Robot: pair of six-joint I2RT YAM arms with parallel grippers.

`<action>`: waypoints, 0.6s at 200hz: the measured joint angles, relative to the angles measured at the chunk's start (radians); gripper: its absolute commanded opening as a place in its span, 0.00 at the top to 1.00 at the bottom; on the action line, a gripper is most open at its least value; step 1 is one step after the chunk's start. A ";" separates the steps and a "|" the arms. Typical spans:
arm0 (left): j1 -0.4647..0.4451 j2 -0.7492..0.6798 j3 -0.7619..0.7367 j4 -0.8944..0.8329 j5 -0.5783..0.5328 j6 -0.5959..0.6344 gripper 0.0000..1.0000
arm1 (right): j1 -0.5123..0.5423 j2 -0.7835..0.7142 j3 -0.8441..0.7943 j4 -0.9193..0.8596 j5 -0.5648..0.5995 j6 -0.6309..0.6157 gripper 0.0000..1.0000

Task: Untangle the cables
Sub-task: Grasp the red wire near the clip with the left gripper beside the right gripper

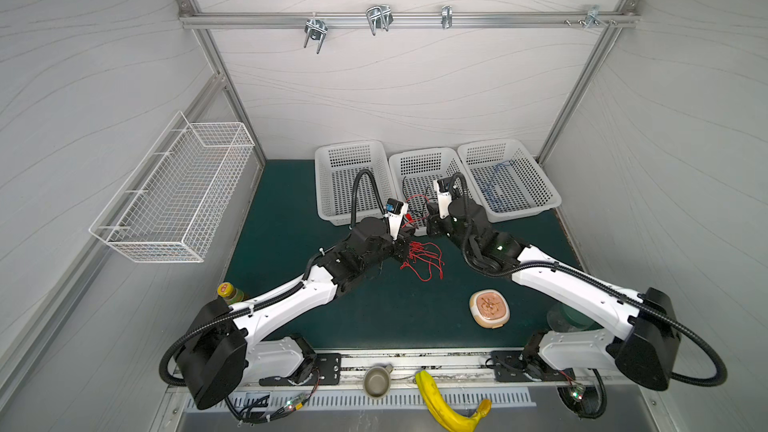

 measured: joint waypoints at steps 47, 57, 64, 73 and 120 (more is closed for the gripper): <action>-0.003 -0.075 0.072 -0.128 0.003 0.028 1.00 | -0.003 -0.045 -0.086 -0.019 0.011 0.065 0.70; -0.003 -0.095 0.082 -0.134 0.006 0.031 1.00 | -0.009 -0.055 -0.109 -0.032 0.021 0.079 0.63; -0.003 -0.109 0.090 -0.138 0.007 0.032 1.00 | -0.013 -0.060 -0.122 -0.040 0.028 0.086 0.60; -0.003 -0.123 0.101 -0.139 0.010 0.032 1.00 | -0.016 -0.064 -0.139 -0.050 0.034 0.100 0.56; -0.003 -0.146 0.176 -0.164 0.011 0.035 1.00 | -0.017 -0.104 -0.206 -0.074 0.010 0.129 0.42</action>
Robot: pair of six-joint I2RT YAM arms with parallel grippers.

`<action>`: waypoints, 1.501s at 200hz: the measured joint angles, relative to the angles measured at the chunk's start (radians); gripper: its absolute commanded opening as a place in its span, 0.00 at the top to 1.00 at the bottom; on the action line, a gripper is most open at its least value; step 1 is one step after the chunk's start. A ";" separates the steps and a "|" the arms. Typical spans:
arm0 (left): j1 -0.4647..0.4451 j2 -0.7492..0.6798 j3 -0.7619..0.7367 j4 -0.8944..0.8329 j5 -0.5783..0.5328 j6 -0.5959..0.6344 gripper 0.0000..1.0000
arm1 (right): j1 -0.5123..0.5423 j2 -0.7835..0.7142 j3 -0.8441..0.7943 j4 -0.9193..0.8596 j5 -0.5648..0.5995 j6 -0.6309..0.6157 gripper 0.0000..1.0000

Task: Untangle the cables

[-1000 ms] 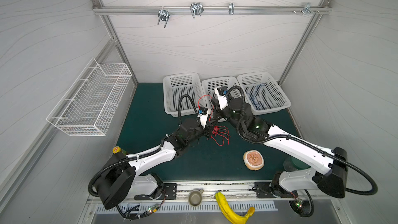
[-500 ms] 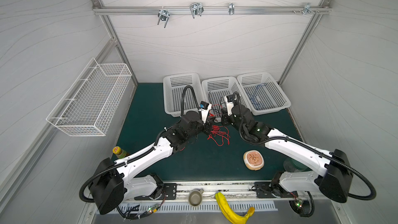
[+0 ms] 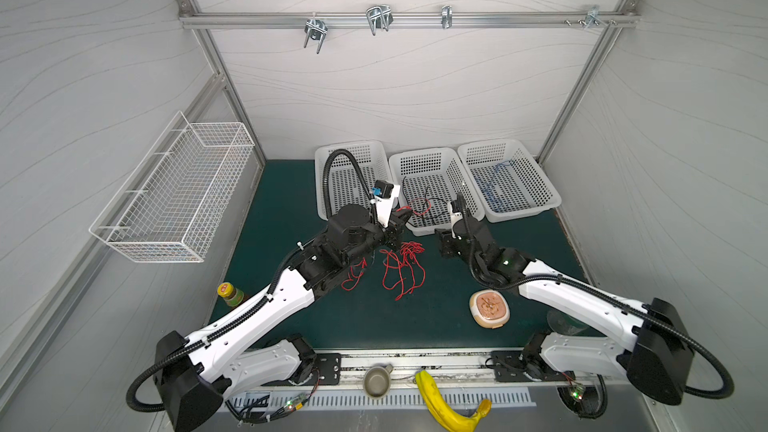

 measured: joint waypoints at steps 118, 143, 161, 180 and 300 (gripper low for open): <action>0.000 0.013 0.058 -0.123 -0.133 0.028 1.00 | 0.101 0.060 -0.054 0.094 -0.296 -0.093 0.42; 0.000 0.013 0.076 -0.136 -0.157 0.032 1.00 | 0.121 0.129 -0.042 0.148 -0.340 -0.092 0.42; 0.000 0.014 0.079 -0.143 -0.167 0.031 1.00 | 0.145 0.203 -0.013 0.175 -0.356 -0.085 0.42; 0.000 0.014 0.079 -0.151 -0.169 0.031 1.00 | 0.167 0.281 0.018 0.206 -0.367 -0.072 0.44; 0.000 0.013 0.100 -0.175 -0.193 0.031 1.00 | 0.185 0.442 0.024 0.307 -0.291 -0.002 1.00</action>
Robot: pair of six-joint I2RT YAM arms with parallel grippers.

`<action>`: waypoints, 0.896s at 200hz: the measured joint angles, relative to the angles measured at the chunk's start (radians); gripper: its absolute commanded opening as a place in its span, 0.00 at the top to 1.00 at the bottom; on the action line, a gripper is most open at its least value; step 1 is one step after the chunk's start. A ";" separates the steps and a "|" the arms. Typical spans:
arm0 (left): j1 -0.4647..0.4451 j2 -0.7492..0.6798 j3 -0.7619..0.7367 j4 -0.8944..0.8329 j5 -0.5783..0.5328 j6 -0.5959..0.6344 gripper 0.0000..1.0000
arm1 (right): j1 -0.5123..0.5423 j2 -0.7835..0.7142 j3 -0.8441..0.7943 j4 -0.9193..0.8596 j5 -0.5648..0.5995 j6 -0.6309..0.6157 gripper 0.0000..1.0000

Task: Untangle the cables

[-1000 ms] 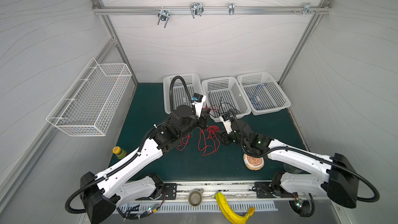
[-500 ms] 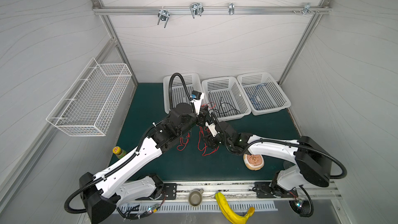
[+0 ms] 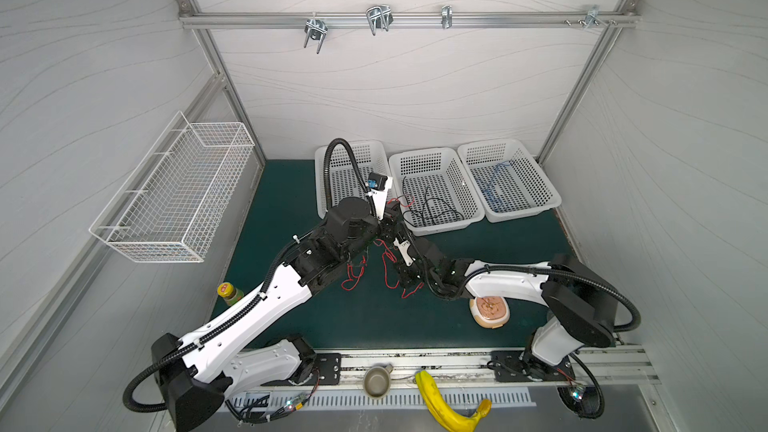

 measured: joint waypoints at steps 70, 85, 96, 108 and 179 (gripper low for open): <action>0.000 -0.005 0.000 -0.061 0.029 0.003 1.00 | 0.000 0.002 0.093 -0.037 0.143 -0.060 1.00; 0.000 -0.014 0.000 -0.079 0.030 0.006 1.00 | -0.004 0.003 0.108 -0.037 0.161 -0.069 1.00; 0.000 -0.026 0.000 -0.092 0.030 0.010 1.00 | -0.012 0.004 0.111 -0.037 0.169 -0.071 1.00; 0.000 -0.040 0.000 -0.108 0.029 0.014 1.00 | -0.020 0.008 0.112 -0.037 0.171 -0.072 1.00; 0.000 -0.092 0.040 -0.187 0.010 0.036 1.00 | -0.127 0.049 0.072 -0.034 0.157 -0.005 1.00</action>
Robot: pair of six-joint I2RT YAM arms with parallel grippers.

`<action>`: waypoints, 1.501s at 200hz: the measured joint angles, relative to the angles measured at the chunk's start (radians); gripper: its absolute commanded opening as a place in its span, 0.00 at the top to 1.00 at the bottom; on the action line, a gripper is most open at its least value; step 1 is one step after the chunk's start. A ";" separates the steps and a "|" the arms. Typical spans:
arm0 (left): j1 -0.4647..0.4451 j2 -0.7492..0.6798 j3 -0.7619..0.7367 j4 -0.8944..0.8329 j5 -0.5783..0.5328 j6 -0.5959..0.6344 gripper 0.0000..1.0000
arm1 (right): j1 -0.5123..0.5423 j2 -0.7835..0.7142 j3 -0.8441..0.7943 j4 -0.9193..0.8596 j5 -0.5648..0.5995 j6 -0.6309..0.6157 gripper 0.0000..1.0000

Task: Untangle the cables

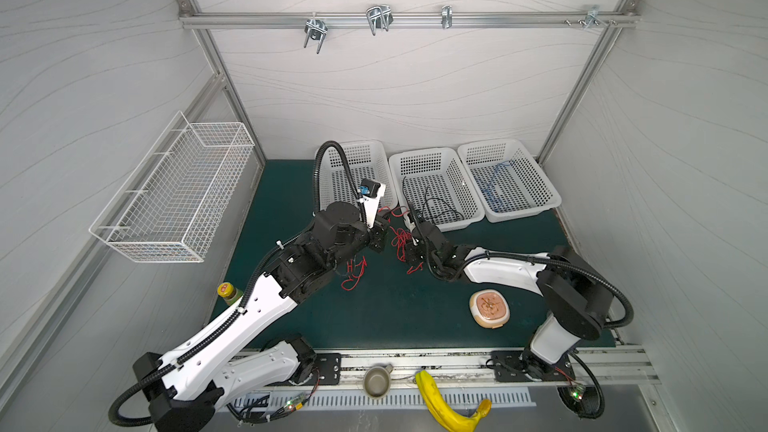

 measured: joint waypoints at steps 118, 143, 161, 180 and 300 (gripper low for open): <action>0.000 -0.123 0.132 -0.074 -0.248 0.051 1.00 | -0.059 0.048 -0.156 0.138 -0.072 0.071 1.00; 0.000 -0.130 0.132 -0.072 -0.282 0.064 1.00 | -0.065 0.046 -0.156 0.152 -0.124 0.063 1.00; 0.000 -0.114 0.132 -0.070 -0.299 0.072 1.00 | -0.064 0.044 -0.153 0.153 -0.166 0.050 1.00; 0.000 -0.077 0.137 -0.070 -0.328 0.084 1.00 | -0.044 0.037 -0.142 0.148 -0.189 0.026 1.00; 0.416 0.361 0.488 -0.095 -0.051 0.007 1.00 | 0.076 -0.053 -0.062 0.055 -0.148 -0.079 1.00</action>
